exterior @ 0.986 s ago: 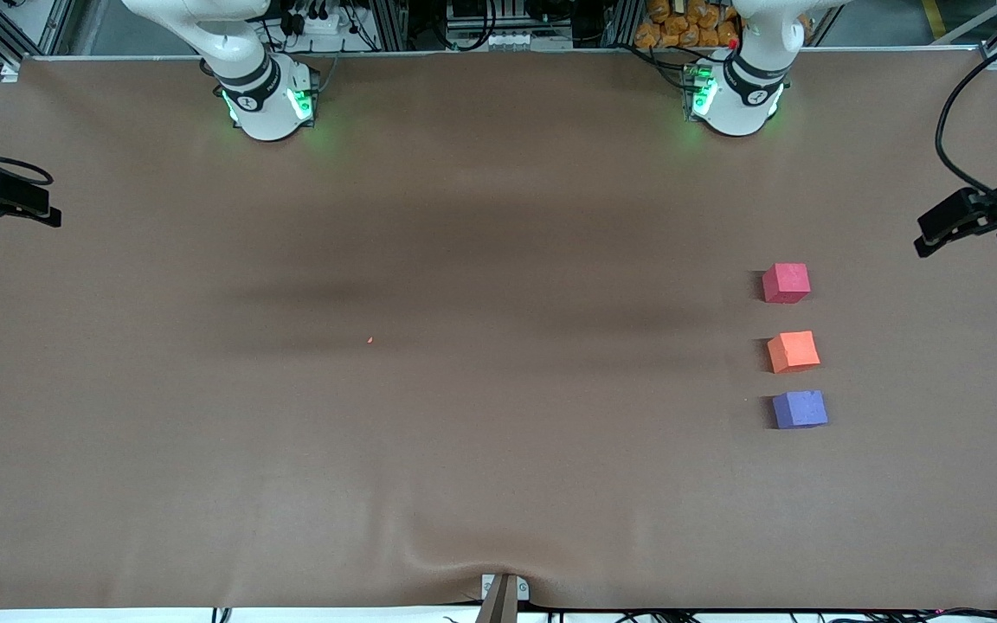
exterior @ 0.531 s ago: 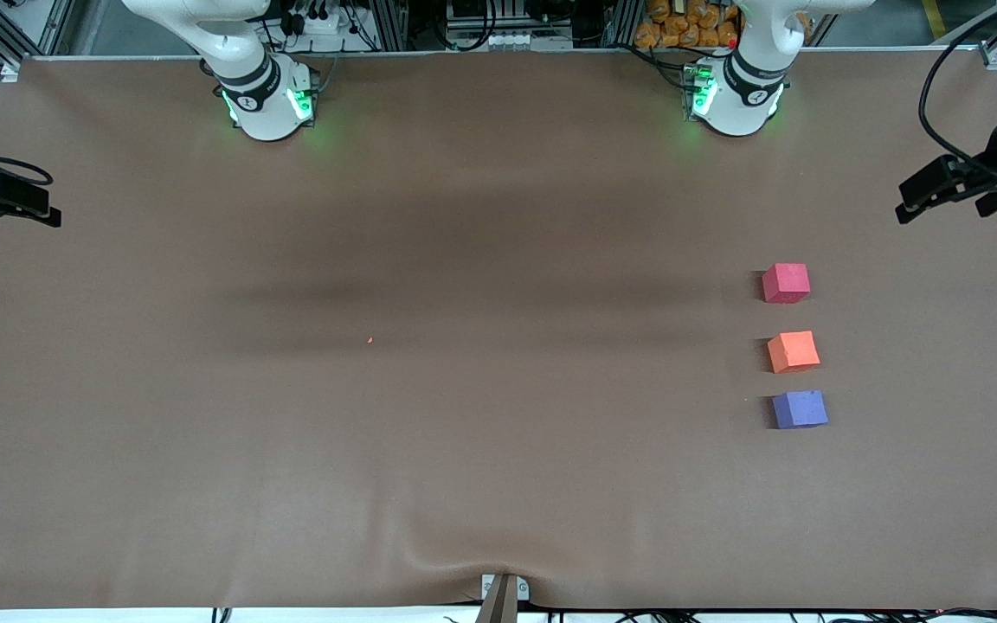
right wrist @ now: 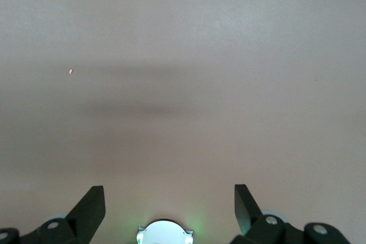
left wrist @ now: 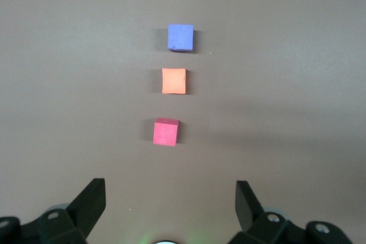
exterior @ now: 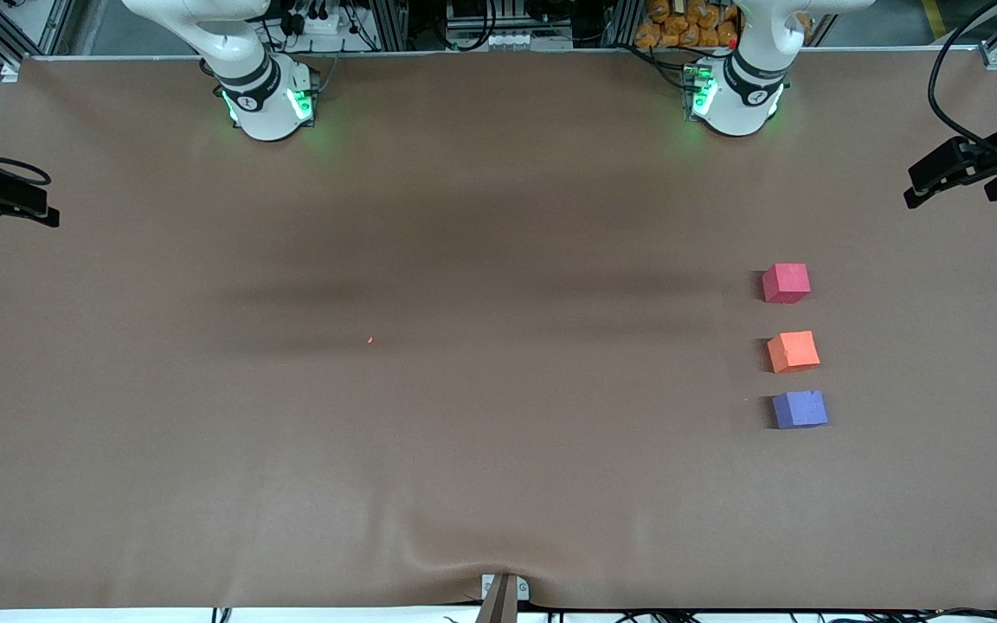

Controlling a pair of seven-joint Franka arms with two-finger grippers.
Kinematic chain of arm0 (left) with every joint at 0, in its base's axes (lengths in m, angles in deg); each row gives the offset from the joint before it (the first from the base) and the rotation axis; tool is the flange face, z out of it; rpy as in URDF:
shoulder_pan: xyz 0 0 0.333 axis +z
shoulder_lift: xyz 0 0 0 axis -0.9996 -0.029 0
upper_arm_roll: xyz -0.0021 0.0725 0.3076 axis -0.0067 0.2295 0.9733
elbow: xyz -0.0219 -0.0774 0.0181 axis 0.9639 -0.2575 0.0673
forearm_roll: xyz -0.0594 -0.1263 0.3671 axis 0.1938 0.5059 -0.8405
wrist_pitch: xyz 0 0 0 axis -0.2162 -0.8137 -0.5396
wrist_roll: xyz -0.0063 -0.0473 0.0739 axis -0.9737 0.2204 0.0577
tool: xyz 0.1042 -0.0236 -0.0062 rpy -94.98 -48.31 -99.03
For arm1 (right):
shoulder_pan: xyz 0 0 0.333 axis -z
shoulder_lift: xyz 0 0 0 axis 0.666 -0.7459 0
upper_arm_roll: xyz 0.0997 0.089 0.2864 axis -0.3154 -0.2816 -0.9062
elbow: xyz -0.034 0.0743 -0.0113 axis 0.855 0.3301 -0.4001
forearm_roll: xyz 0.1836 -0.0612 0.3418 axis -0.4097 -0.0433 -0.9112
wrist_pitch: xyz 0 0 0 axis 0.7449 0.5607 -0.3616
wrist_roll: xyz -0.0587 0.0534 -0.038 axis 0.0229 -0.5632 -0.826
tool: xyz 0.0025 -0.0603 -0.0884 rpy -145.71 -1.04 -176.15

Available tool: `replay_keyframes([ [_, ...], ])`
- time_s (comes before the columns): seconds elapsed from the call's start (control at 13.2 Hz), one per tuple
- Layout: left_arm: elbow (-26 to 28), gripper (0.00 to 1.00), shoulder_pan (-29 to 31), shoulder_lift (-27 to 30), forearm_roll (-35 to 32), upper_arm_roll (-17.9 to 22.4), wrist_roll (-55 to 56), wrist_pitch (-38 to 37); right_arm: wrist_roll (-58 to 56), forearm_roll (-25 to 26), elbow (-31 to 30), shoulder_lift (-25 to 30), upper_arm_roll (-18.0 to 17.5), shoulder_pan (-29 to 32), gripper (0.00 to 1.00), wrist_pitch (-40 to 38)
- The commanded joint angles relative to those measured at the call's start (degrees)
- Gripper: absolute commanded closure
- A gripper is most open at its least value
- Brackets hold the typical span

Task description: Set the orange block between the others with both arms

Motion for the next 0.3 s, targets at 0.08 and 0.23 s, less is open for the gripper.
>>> replay_keyframes([
  [0.08, -1.4, 0.00, 1.7, 0.7, 0.9, -0.3, -1.2, -2.6, 0.5, 0.1, 1.5, 0.3, -0.6, 0.9, 0.00, -0.6],
  [0.23, -1.4, 0.00, 1.6, 0.7, 0.9, -0.2, -1.1, -2.5, 0.5, 0.1, 1.5, 0.3, -0.5, 0.9, 0.00, -0.6],
])
